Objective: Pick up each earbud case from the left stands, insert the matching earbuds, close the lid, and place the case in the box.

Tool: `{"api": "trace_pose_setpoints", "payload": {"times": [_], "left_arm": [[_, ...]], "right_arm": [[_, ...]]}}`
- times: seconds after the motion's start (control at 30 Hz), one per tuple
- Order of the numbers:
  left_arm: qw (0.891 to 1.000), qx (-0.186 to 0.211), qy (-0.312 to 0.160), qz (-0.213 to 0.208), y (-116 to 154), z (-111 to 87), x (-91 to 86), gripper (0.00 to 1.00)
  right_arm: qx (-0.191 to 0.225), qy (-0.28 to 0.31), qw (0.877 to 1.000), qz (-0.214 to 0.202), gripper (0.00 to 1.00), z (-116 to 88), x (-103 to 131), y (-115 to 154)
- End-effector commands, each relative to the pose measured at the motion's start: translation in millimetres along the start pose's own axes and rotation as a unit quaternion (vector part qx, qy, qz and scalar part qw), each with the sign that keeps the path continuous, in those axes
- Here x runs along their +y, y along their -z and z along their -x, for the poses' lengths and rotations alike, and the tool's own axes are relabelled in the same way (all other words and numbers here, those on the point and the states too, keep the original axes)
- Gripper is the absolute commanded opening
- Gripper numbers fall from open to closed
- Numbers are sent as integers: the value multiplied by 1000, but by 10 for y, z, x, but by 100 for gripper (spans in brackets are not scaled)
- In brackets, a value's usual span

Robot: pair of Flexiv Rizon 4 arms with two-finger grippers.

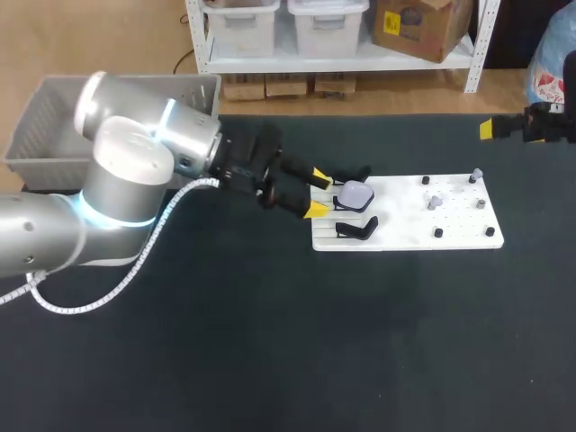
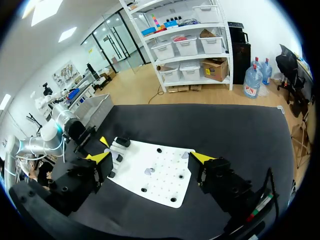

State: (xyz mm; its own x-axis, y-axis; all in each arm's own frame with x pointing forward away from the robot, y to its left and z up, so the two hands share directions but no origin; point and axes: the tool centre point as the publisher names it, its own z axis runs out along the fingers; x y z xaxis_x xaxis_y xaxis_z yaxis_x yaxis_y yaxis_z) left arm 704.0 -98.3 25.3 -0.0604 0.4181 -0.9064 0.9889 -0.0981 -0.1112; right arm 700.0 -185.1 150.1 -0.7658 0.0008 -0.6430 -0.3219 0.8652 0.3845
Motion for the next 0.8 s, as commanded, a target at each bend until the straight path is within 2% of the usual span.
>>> {"api": "trace_pose_setpoints", "payload": {"times": [0.03,0.2,0.37,0.8], "left_arm": [[1000,-1,-2,-3,-90,-11,63,72],[1000,-4,-4,-5,-146,-1,112,65],[1000,-5,-7,-8,-209,22,140,65],[1000,-2,-12,-19,-281,39,200,55]], "right_arm": [[0,0,1000,0,100,-1,-1,2],[0,0,1000,0,100,-1,-1,2],[0,0,1000,0,100,-1,-1,2],[0,0,1000,0,100,-1,-1,2]]}}
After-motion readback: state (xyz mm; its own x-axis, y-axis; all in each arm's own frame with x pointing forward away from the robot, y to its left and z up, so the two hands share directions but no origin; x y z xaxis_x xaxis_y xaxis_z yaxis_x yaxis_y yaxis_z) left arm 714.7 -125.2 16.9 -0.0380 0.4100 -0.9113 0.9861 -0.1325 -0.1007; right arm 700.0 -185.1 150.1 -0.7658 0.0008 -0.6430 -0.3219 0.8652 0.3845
